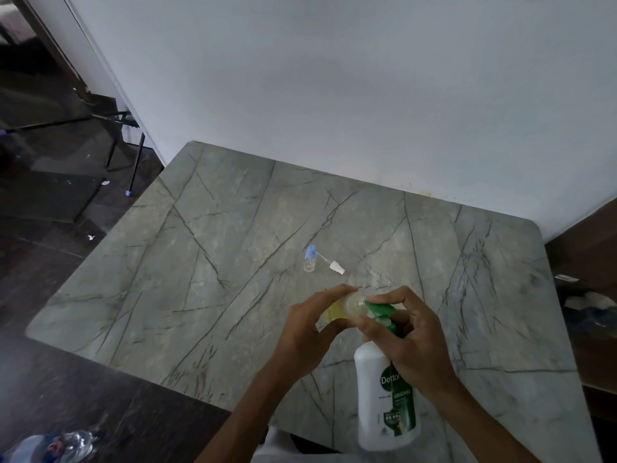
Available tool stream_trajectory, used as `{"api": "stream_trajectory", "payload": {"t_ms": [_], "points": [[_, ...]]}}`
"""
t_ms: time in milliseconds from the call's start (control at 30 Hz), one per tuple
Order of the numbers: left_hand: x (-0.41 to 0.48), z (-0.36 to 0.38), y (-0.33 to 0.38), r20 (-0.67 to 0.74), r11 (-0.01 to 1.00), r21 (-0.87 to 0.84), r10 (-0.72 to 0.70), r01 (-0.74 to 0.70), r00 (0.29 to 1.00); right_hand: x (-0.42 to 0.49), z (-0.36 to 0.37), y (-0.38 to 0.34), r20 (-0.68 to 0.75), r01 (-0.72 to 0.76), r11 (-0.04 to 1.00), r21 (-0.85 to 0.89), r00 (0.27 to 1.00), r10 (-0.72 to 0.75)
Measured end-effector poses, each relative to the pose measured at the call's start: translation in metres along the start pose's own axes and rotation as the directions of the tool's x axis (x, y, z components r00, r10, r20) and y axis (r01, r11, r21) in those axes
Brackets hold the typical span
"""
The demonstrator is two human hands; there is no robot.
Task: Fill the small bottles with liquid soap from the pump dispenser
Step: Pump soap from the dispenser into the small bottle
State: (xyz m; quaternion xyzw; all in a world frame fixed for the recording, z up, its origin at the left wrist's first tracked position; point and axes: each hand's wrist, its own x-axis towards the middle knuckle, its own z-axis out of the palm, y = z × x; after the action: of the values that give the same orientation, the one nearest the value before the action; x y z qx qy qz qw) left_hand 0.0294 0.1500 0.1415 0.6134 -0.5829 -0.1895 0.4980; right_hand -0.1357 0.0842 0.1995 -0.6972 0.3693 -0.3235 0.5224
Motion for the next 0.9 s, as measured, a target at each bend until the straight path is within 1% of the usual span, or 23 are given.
{"api": "stream_trajectory", "payload": {"t_ms": [100,200,367,467,533,633,733,800,900], "points": [[0.0002,-0.0014,-0.0011,-0.001,1.000,-0.003,-0.022,0.022,1.000,0.0005,-0.0016,-0.0001,0.046,0.004,1.000,-0.002,0.999,-0.004],[0.0001,-0.0015,-0.0002,0.000,1.000,-0.008,-0.013,0.013,1.000,-0.0002,-0.0017,0.0015,0.055,0.013,1.000,0.001,0.998,-0.013],[-0.0014,0.0013,-0.0014,-0.004,0.999,-0.029,-0.022,0.022,1.000,0.0003,-0.0011,0.0024,0.021,0.025,0.999,-0.027,0.999,-0.024],[-0.0019,0.0020,0.0006,0.008,1.000,-0.026,0.002,-0.002,1.000,0.0005,-0.0008,0.0036,-0.013,0.080,0.996,-0.043,0.997,-0.081],[-0.0016,0.0022,0.0034,0.009,0.999,-0.024,0.021,-0.021,1.000,-0.0003,-0.0003,0.0034,-0.039,0.092,0.995,-0.030,0.995,-0.093],[-0.0018,0.0017,0.0051,0.004,1.000,-0.019,0.016,-0.016,1.000,-0.0003,0.0006,0.0027,-0.045,0.061,0.998,-0.013,0.997,-0.062],[-0.0014,-0.0001,0.0048,-0.010,1.000,-0.028,0.008,-0.008,1.000,-0.0002,0.0002,0.0013,0.005,0.021,0.999,0.024,1.000,-0.021],[0.0005,-0.0013,0.0062,-0.017,0.999,-0.035,0.003,-0.004,1.000,-0.0007,-0.0005,0.0005,0.029,0.028,0.999,0.023,0.999,-0.029],[0.0021,-0.0022,0.0079,-0.008,1.000,-0.015,-0.004,0.004,1.000,-0.0012,-0.0012,0.0001,0.025,0.040,0.999,0.028,0.999,-0.040]]}}
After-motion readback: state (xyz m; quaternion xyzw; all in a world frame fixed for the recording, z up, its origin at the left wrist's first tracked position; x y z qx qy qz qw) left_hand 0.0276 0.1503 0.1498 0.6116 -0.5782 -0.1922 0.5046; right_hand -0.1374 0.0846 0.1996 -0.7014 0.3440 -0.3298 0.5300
